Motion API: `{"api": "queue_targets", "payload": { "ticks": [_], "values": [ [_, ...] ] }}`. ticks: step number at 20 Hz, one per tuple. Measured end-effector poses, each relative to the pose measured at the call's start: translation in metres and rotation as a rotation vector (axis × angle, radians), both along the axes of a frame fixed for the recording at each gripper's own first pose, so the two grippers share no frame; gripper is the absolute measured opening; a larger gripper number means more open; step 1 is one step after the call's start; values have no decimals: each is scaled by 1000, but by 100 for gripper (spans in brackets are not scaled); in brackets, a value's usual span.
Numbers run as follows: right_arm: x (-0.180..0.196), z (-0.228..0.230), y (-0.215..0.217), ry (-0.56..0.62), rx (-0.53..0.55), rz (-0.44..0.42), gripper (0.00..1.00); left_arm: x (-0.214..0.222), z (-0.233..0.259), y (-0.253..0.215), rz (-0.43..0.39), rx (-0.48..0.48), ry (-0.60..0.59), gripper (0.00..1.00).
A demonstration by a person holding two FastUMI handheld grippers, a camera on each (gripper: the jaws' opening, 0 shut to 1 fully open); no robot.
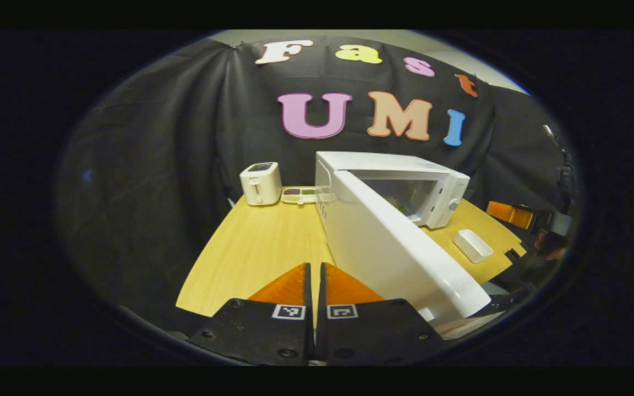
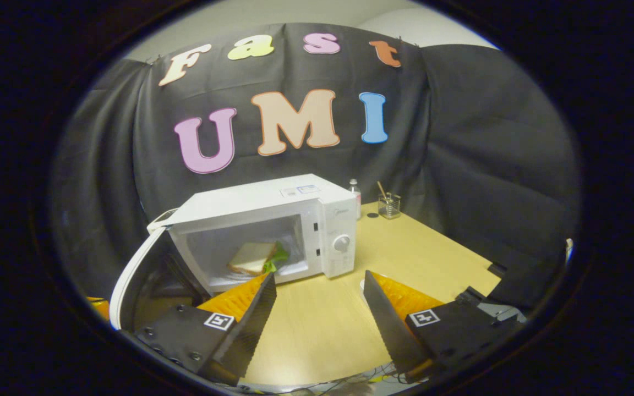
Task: Open the microwave oven with the left hand, put the food in, and close the microwave oven.
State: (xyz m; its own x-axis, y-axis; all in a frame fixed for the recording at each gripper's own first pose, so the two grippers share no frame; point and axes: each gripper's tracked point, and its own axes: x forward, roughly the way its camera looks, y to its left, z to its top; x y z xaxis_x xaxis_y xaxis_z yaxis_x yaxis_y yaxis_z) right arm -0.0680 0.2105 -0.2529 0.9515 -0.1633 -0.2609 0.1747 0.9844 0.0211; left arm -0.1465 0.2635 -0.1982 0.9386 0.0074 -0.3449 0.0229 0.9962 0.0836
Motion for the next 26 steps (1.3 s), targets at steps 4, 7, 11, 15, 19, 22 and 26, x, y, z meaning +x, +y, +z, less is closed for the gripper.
{"api": "queue_targets", "payload": {
  "ticks": [4, 7, 11, 15, 19, 22, 26],
  "values": [
    [-20, -6, -9, 27, 1, -41, 92, 6, 1, -15, -77, 29, -9, 0],
    [-27, 0, -23, 22, -19, -72, 92, 9, -3, -28, -122, 25, -2, 2],
    [-33, 10, -46, 11, -28, -115, 92, 15, -3, -39, -138, 34, 3, 0],
    [-32, 14, -68, 7, -13, -136, 98, 24, 0, -52, -135, 65, -8, 0],
    [-25, 12, -89, 25, -4, -119, 98, 36, -1, -73, -127, 69, -2, 0],
    [-14, 17, -107, 26, 2, -95, 99, 45, -1, -94, -108, 59, -6, 1],
    [8, 31, -133, 6, 6, -60, 98, 60, -1, -132, -98, 24, -9, 2]
  ]
}}
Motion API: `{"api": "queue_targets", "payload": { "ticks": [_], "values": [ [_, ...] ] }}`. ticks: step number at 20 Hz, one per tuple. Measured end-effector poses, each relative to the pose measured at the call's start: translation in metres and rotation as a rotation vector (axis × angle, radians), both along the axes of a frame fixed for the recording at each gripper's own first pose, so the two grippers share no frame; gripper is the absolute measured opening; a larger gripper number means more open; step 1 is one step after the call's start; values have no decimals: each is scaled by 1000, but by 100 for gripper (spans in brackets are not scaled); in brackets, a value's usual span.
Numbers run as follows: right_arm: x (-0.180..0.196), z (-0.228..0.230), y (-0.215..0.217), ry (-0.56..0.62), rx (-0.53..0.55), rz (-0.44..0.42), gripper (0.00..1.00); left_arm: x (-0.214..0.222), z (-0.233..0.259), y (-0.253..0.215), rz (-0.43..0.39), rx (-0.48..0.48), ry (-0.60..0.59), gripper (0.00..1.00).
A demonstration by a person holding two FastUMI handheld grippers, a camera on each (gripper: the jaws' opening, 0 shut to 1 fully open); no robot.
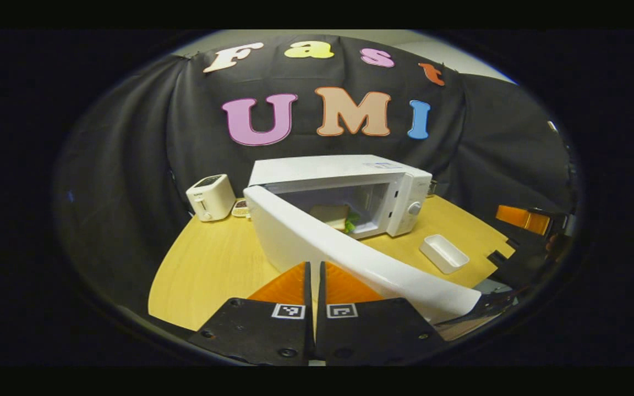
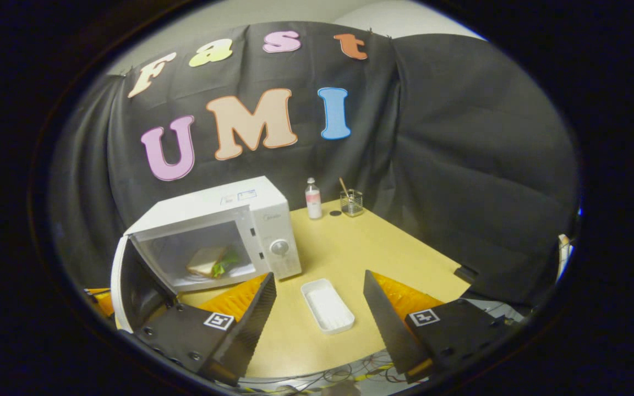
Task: Open the microwave oven with the left hand, put the food in, and close the microwave oven.
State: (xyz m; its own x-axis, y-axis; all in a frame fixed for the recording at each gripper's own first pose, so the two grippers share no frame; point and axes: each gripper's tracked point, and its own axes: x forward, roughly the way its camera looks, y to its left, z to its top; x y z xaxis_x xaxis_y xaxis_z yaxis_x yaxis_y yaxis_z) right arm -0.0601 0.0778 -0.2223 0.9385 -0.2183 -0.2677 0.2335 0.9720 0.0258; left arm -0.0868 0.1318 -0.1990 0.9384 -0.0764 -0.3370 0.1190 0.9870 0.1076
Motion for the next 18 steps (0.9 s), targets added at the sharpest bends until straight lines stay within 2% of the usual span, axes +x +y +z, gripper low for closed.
{"api": "queue_targets", "payload": {
  "ticks": [9, 12, 18],
  "values": [
    [43, 14, -39, -12, -12, 116, 99, 49, -7, -74, 38, -46, -33, 1],
    [54, 18, -46, -15, -3, 162, 99, 63, -8, -91, 53, -41, -41, 1],
    [75, 24, -61, -39, 24, 201, 99, 88, -10, -116, 91, -45, -55, 0]
  ]
}}
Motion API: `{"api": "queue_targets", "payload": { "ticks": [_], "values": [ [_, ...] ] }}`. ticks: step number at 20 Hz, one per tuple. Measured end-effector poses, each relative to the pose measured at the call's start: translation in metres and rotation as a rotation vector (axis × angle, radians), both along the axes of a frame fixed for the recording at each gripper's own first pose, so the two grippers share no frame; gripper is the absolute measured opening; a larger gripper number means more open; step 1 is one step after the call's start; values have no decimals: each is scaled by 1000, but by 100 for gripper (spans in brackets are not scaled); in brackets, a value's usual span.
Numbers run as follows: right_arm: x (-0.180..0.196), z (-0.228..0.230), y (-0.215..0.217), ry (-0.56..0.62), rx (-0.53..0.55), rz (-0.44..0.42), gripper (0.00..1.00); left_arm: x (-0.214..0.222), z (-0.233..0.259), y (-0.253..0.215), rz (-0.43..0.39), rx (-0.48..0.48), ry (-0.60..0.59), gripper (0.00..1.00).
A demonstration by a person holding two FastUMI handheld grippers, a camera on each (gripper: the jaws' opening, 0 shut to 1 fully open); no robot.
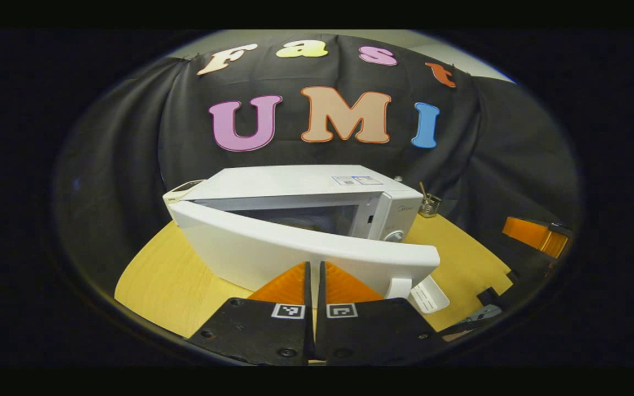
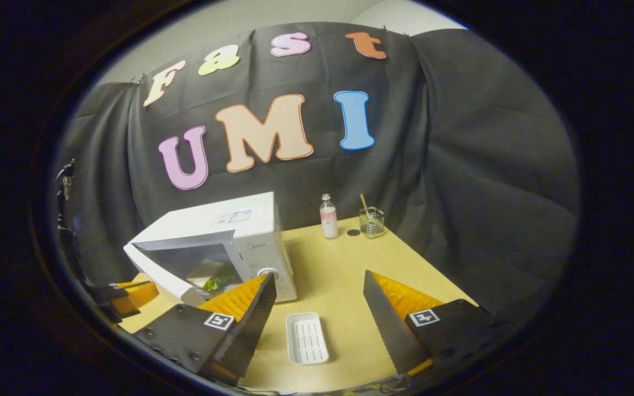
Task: Open the microwave oven with the left hand, put the food in, and close the microwave oven.
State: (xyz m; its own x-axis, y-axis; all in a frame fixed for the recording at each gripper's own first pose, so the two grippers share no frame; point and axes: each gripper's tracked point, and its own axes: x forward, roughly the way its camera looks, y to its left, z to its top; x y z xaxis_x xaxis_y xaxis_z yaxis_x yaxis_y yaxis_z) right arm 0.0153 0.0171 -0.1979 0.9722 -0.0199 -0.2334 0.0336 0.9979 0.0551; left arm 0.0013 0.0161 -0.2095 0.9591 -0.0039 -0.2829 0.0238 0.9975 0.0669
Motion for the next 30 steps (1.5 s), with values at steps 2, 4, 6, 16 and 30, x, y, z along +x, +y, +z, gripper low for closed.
{"api": "queue_targets", "payload": {
  "ticks": [2, 4, 6, 16, 30],
  "values": [
    [8, 2, -4, -8, 11, 4, 99, 7, 1, -5, 10, -5, 0, 0],
    [13, 1, -5, -11, 20, 14, 99, 16, 1, -9, 18, -10, 1, 2],
    [17, -1, -4, -7, 26, 29, 99, 25, 2, -12, 23, -11, 3, 0],
    [34, 0, 7, -9, -37, 118, 92, 71, -2, -33, 13, -8, 13, 0],
    [43, -7, -2, 17, -20, 111, 92, 97, -3, -28, 59, -39, 13, 0]
  ]
}}
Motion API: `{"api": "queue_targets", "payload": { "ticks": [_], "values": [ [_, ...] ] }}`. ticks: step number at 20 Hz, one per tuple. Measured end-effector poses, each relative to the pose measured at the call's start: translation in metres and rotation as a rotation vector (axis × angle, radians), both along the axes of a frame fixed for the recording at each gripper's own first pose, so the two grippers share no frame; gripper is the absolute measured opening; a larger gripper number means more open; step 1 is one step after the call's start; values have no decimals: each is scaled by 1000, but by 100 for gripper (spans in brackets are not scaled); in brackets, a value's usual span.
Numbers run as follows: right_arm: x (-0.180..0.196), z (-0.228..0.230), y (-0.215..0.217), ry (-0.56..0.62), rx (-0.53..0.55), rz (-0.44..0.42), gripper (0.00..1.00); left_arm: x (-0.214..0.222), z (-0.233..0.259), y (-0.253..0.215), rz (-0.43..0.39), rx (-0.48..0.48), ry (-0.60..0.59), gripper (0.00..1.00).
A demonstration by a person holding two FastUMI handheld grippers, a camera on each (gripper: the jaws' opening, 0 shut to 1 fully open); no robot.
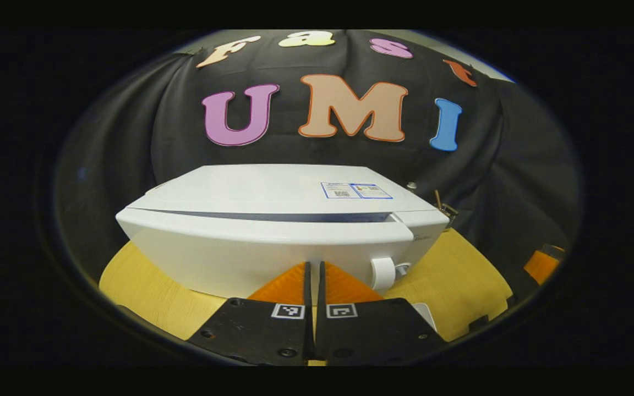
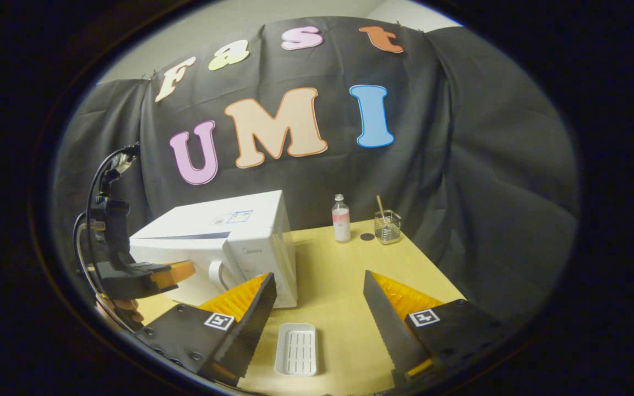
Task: Open the microwave oven with the left hand, put the food in, and close the microwave oven.
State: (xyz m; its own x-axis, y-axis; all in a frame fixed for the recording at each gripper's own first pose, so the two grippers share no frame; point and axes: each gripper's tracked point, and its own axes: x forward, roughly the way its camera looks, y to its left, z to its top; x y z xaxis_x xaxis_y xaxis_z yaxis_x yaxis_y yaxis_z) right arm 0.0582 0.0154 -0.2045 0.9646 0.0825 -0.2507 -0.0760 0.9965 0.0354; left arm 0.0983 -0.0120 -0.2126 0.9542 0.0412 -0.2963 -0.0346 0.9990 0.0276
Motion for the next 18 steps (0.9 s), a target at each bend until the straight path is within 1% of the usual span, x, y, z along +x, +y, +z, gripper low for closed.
{"api": "queue_targets", "payload": {
  "ticks": [3, 6, 10, 11, 12, 13, 18],
  "values": [
    [0, -3, 1, 10, -3, 5, 92, 4, 0, 1, 5, 9, -2, 0],
    [-2, -5, 0, 20, -15, 4, 92, 4, 2, 2, 7, -2, -7, 0],
    [-4, -1, -5, 6, -19, -18, 92, 5, 3, 2, 5, -17, -19, 0],
    [-4, 2, -7, -2, -16, -28, 99, 5, 3, 2, 9, -25, -24, 0],
    [-3, 3, -9, -8, -12, -39, 99, 6, 3, 3, 13, -30, -27, 0],
    [-3, 3, -10, -11, -7, -49, 92, 6, 3, 2, 16, -31, -31, 0],
    [-3, 3, -12, -5, -5, -72, 92, 8, 5, 4, 12, -35, -39, 0]
  ]
}}
